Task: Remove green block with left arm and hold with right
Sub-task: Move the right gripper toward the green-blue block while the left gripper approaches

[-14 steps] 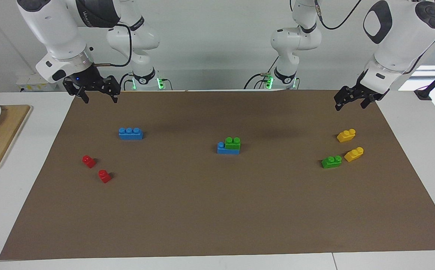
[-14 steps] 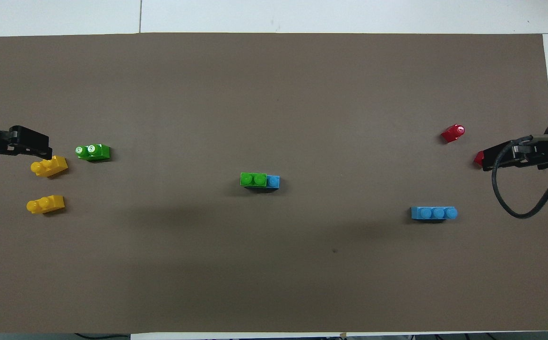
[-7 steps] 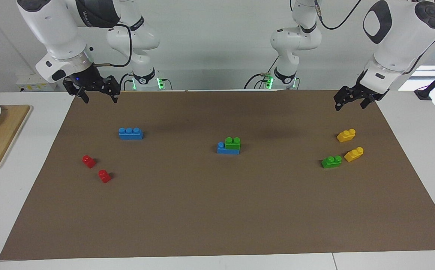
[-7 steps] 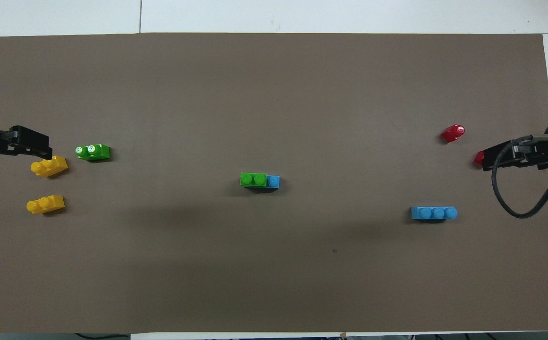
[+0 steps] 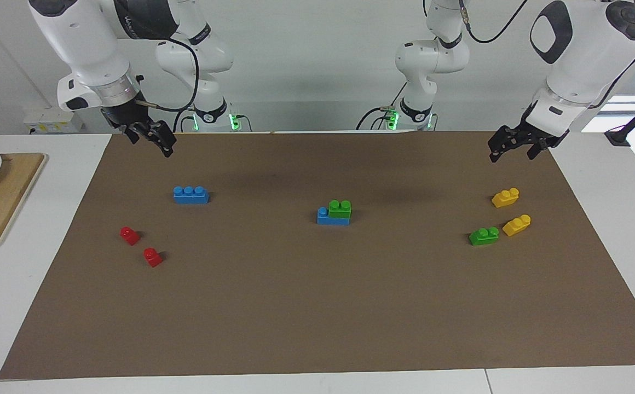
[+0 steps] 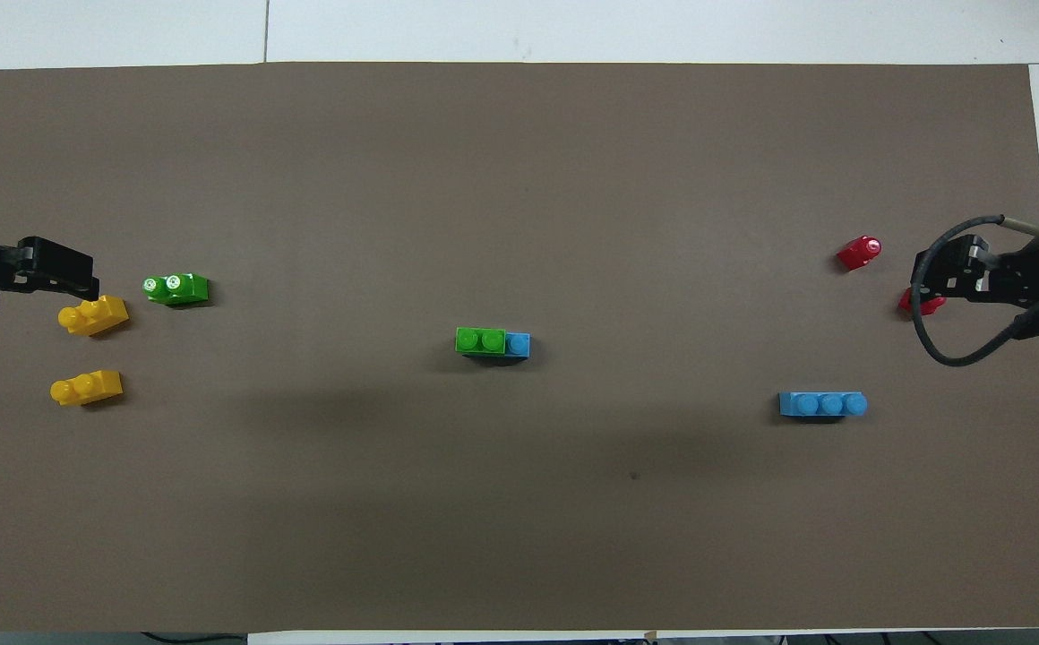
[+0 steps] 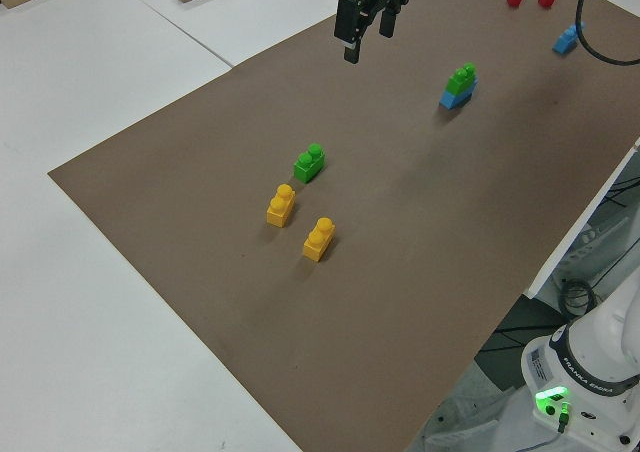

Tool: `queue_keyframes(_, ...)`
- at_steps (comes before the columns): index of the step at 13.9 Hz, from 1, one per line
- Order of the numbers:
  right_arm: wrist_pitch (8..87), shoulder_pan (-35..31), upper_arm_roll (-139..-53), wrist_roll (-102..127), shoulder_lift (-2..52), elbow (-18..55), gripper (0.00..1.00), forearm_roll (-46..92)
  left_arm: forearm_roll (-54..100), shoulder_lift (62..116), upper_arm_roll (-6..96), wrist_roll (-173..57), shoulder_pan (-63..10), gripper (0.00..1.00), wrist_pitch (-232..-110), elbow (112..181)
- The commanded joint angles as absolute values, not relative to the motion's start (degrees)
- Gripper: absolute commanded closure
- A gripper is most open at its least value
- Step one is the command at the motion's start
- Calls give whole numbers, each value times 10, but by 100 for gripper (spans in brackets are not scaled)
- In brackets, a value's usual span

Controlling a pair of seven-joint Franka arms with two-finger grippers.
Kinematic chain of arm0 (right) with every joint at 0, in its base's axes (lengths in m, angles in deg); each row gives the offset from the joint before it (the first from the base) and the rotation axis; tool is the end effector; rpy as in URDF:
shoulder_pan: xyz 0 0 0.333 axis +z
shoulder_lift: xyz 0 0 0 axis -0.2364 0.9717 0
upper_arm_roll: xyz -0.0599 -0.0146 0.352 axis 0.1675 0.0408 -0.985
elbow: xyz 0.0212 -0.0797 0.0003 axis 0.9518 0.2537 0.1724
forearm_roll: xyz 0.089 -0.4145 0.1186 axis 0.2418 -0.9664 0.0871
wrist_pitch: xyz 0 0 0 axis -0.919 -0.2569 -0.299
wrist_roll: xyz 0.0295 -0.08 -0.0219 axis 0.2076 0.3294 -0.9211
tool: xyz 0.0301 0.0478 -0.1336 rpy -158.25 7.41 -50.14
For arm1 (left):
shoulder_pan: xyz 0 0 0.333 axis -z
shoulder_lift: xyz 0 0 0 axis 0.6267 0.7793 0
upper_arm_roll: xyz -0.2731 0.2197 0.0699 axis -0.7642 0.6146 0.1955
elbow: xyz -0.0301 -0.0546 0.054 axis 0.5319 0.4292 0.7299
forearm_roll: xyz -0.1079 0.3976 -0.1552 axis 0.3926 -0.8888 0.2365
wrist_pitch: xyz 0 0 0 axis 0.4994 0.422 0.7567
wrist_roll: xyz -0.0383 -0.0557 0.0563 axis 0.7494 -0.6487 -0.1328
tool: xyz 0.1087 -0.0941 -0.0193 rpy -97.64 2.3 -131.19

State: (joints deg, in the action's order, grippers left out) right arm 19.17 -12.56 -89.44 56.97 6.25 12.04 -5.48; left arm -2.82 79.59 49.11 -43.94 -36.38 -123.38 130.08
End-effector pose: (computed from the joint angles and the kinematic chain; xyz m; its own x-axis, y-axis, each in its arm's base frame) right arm 0.5713 0.0232 0.5992 0.8181 -0.5685 -0.0867 -0.5690 -0.8221 0.0211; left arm 0.6036 -0.0141 0.5904 0.9980 -0.0005 -0.0631 -0.0010 -1.0000 -0.0082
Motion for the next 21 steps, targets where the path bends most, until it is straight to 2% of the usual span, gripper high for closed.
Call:
queue_keyframes(1,199,-131,-899,744,67,120,3,3,-24,791,492,-435,-371,0,-1250,1308)
queue_keyframes(8,276,-118,-899,983,83,170,3,177,-23,780,492,-523,-364,0,-1255,1322)
queue_keyframes(13,323,-74,-899,1056,133,172,3,231,-20,758,489,-707,-339,0,-1267,1367)
queue_keyframes(17,361,-35,-899,1093,162,173,3,232,-20,757,488,-882,-317,0,-1271,1370)
queue_keyframes(21,431,6,-900,1100,175,215,4,263,-18,742,487,-1017,-297,0,-1298,1404)
